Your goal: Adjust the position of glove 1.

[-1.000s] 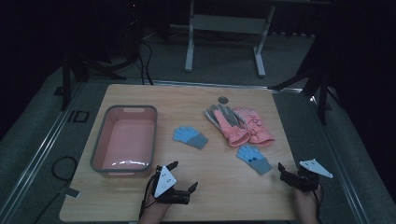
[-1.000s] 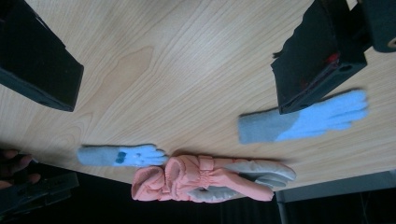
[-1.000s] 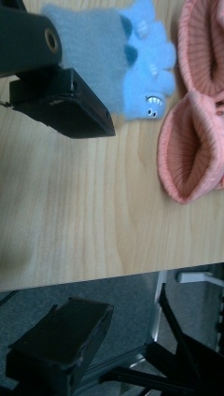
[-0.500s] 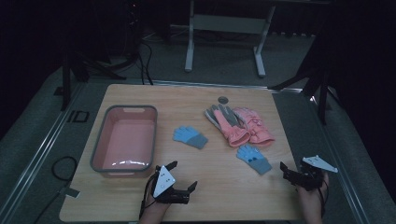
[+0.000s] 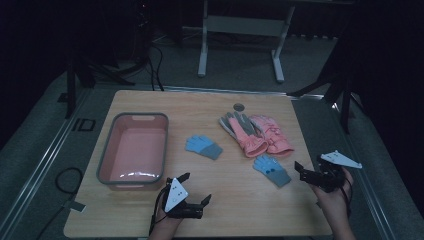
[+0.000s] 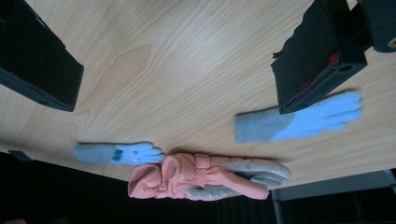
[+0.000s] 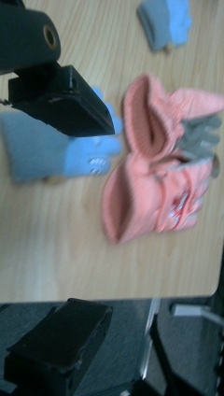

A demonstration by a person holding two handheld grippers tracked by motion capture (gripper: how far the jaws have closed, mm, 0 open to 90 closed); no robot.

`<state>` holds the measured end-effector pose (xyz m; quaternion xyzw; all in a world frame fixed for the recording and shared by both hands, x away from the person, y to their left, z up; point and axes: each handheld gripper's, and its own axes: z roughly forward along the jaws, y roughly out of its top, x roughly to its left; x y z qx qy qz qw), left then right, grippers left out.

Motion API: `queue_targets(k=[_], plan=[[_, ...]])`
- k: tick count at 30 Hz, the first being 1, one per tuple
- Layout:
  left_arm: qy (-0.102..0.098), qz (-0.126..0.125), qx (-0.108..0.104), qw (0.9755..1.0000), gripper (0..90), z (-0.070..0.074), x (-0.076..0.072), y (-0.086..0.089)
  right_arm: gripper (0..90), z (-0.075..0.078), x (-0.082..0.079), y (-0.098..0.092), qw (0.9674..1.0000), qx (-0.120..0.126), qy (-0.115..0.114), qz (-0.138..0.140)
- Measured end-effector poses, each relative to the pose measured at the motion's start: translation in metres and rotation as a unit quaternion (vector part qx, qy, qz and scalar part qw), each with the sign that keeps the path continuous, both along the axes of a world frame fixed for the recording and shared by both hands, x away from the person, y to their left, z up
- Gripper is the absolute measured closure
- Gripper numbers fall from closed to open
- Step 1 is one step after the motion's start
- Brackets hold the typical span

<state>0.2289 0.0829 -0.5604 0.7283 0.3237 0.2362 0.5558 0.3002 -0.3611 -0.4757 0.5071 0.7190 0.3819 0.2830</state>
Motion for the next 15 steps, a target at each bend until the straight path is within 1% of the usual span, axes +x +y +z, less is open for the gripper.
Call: queue_targets(k=[3, 5, 7, 8, 10, 11, 12, 13, 15], plan=[[0.002, -0.001, -0.003, 1.0, 1.5, 0.0, 0.001, 0.001, 11.7, 0.011, 0.006, 0.009, 0.9998, -0.001, 0.004, 0.018], [0.004, -0.002, -0.005, 1.0, 1.5, 0.0, 0.001, 0.001, 12.9, 0.017, 0.01, 0.015, 0.9995, -0.001, 0.002, 0.031], [0.005, -0.003, -0.005, 1.0, 1.5, 0.0, 0.001, 0.001, 13.1, 0.022, 0.014, 0.022, 0.999, -0.005, -0.004, 0.044], [0.005, -0.004, -0.005, 1.0, 1.6, 0.0, 0.001, 0.001, 12.8, 0.024, 0.015, 0.027, 0.9984, -0.009, -0.008, 0.055], [0.005, -0.004, -0.005, 1.0, 1.5, 0.0, 0.001, 0.001, 12.8, 0.026, 0.017, 0.03, 0.9982, -0.011, -0.011, 0.059], [0.004, -0.004, -0.005, 1.0, 1.5, 0.0, 0.001, 0.001, 13.1, 0.029, 0.022, 0.04, 0.9965, -0.01, 0.004, 0.083], [0.003, -0.004, -0.005, 1.0, 1.6, 0.0, 0.001, 0.001, 14.4, 0.03, 0.023, 0.043, 0.9964, -0.005, 0.003, 0.085], [0.003, -0.005, -0.005, 1.0, 1.5, 0.0, 0.001, 0.001, 14.4, 0.031, 0.025, 0.046, 0.9956, 0.001, 0.005, 0.093], [0.003, -0.005, -0.005, 1.0, 1.5, 0.0, 0.001, 0.001, 14.4, 0.033, 0.03, 0.053, 0.9948, -0.001, 0.01, 0.102]])
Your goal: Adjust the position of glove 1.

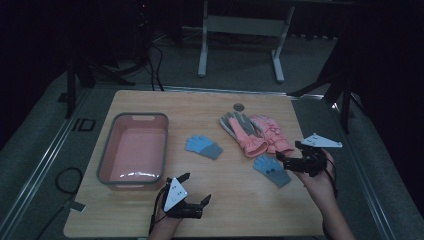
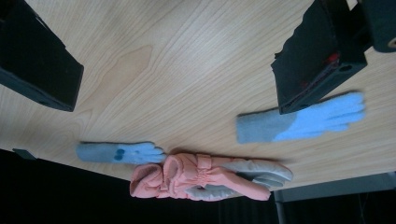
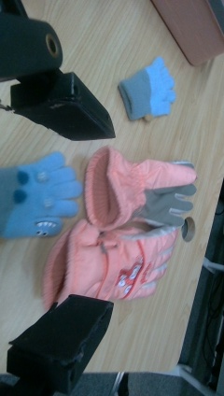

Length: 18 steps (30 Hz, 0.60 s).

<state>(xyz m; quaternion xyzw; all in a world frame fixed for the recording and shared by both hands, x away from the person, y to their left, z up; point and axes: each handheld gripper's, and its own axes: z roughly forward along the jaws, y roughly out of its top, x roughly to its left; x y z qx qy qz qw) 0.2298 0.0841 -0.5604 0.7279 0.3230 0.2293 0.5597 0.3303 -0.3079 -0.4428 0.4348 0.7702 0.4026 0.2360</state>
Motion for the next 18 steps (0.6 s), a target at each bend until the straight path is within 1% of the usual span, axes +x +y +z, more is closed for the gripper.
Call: queue_targets(k=[1, 3, 4, 7, 9, 11, 12, 14, 18], plan=[[0.0, 0.0, -0.001, 1.0, 1.6, 0.0, 0.0, 0.0, 14.4, 0.0, 0.003, 0.003, 0.9999, 0.0, 0.005, 0.01], [0.001, -0.001, -0.002, 1.0, 1.5, 0.0, 0.0, 0.0, 14.5, 0.001, 0.007, 0.011, 0.9998, -0.008, 0.004, 0.019], [0.001, -0.001, -0.002, 1.0, 1.6, 0.0, 0.0, 0.0, 14.6, 0.001, 0.009, 0.014, 0.9996, -0.009, 0.007, 0.026], [0.0, -0.003, 0.0, 1.0, 1.5, 0.0, 0.0, 0.0, 15.0, 0.001, 0.016, 0.025, 0.9992, -0.004, 0.009, 0.038], [0.001, -0.006, 0.002, 1.0, 1.5, 0.0, 0.0, 0.0, 17.3, 0.003, 0.019, 0.031, 0.9989, 0.003, 0.003, 0.047], [0.002, -0.006, 0.001, 1.0, 1.5, 0.0, 0.0, 0.0, 17.4, 0.004, 0.024, 0.039, 0.9985, -0.003, 0.002, 0.054], [0.002, -0.007, 0.0, 1.0, 1.5, 0.0, 0.0, 0.0, 17.3, 0.004, 0.026, 0.043, 0.9981, -0.002, 0.005, 0.062], [0.003, -0.008, 0.0, 1.0, 1.5, 0.0, 0.0, 0.0, 17.3, 0.004, 0.03, 0.052, 0.9976, -0.009, 0.006, 0.068], [0.004, -0.011, -0.001, 0.9999, 1.5, 0.0, 0.0, 0.0, 17.4, 0.003, 0.038, 0.071, 0.996, -0.015, 0.014, 0.087]])
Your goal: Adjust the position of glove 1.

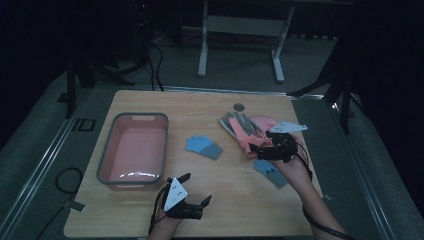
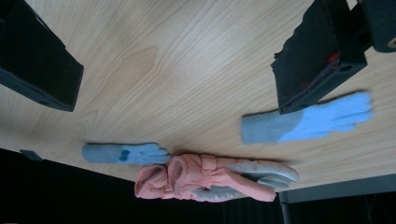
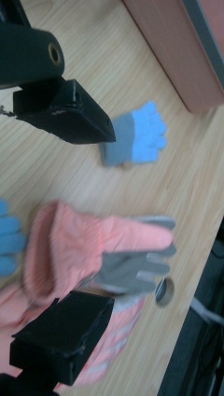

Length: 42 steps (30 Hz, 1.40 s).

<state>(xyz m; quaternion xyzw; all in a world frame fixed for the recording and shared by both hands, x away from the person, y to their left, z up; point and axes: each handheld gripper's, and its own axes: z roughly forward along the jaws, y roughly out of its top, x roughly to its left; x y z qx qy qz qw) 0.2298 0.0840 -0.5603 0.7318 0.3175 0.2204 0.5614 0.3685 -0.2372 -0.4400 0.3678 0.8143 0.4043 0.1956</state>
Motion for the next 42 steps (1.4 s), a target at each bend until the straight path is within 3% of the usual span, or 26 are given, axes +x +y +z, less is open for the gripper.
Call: queue_targets(k=[2, 7, 13, 16, 17, 18, 21, 29, 36, 42], plan=[[0.002, -0.002, 0.0, 1.0, 1.5, 0.0, 0.0, 0.0, 17.7, -0.001, 0.003, 0.009, 0.9999, -0.003, -0.001, 0.011], [0.001, -0.005, 0.002, 1.0, 1.5, 0.0, 0.0, 0.0, 28.9, -0.004, 0.008, 0.032, 0.999, -0.024, -0.017, 0.034], [0.001, -0.008, 0.002, 1.0, 1.5, 0.0, -0.001, 0.0, 51.3, -0.017, 0.02, 0.061, 0.996, -0.048, 0.013, 0.075], [0.001, -0.01, 0.003, 0.9999, 1.5, 0.0, 0.0, 0.0, 55.6, -0.026, 0.027, 0.076, 0.9932, -0.05, 0.034, 0.099], [0.001, -0.01, 0.003, 0.9999, 1.5, 0.0, 0.0, 0.0, 55.6, -0.026, 0.027, 0.076, 0.9932, -0.05, 0.034, 0.099], [0.0, -0.01, 0.002, 0.9999, 1.5, 0.0, -0.001, 0.0, 56.2, -0.032, 0.032, 0.086, 0.9907, -0.052, 0.046, 0.117], [0.0, -0.012, 0.003, 0.9999, 1.5, 0.0, -0.001, 0.0, 58.5, -0.039, 0.038, 0.1, 0.9881, -0.055, 0.061, 0.13], [0.002, -0.015, 0.002, 0.9999, 1.5, 0.0, -0.001, -0.001, 60.0, -0.058, 0.056, 0.132, 0.9835, -0.082, 0.054, 0.152], [0.001, -0.016, 0.0, 0.9999, 1.5, 0.0, -0.002, 0.0, 60.3, -0.075, 0.068, 0.145, 0.9786, -0.113, 0.059, 0.161], [0.004, -0.013, -0.005, 0.9999, 1.5, 0.0, -0.001, 0.0, 63.7, -0.089, 0.08, 0.151, 0.9735, -0.124, 0.07, 0.179]])
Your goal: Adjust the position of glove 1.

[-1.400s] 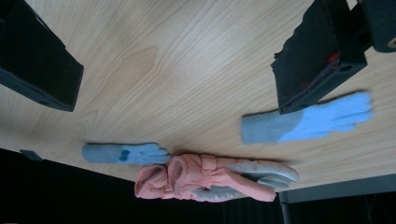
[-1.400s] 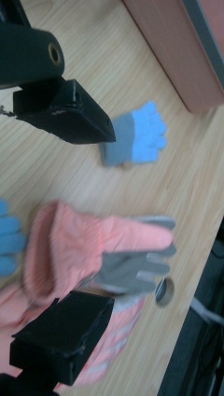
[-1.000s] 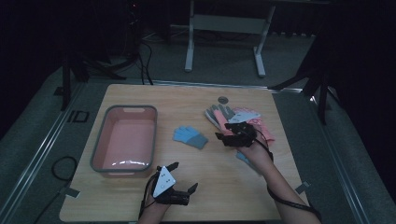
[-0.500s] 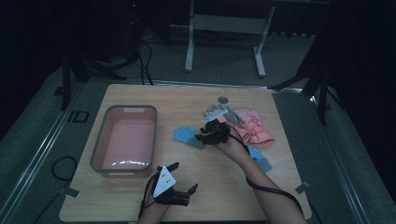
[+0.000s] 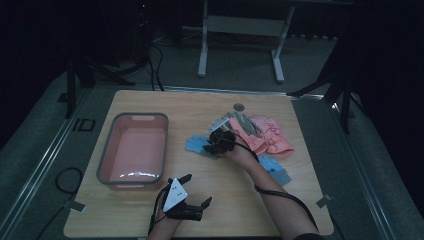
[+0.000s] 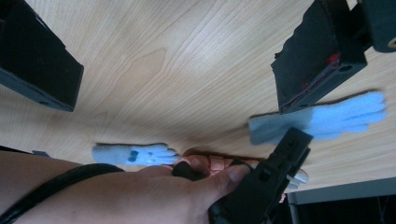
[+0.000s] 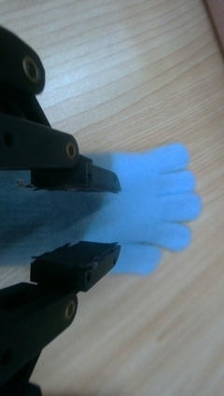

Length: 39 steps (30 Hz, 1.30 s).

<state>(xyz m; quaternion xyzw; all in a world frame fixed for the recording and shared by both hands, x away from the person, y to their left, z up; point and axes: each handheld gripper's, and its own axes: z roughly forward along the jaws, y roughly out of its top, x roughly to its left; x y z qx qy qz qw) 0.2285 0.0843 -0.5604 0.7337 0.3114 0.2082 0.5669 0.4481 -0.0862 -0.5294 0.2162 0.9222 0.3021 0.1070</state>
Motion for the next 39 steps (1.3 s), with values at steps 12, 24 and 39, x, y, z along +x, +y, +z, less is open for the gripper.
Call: queue_targets(k=[12, 24, 39], plan=[[0.001, -0.002, -0.005, 1.0, 1.6, 0.0, 0.001, 0.001, 84.9, -0.012, 0.005, -0.001, 0.9994, 0.017, 0.026, -0.014], [-0.002, 0.002, -0.004, 1.0, 1.5, 0.0, 0.001, 0.001, 88.5, 0.038, -0.042, -0.025, 0.9825, 0.102, 0.011, -0.155], [-0.002, 0.004, 0.001, 1.0, 1.6, 0.0, 0.001, -0.001, 88.6, 0.039, -0.137, -0.066, 0.9425, 0.128, 0.0, -0.309]])
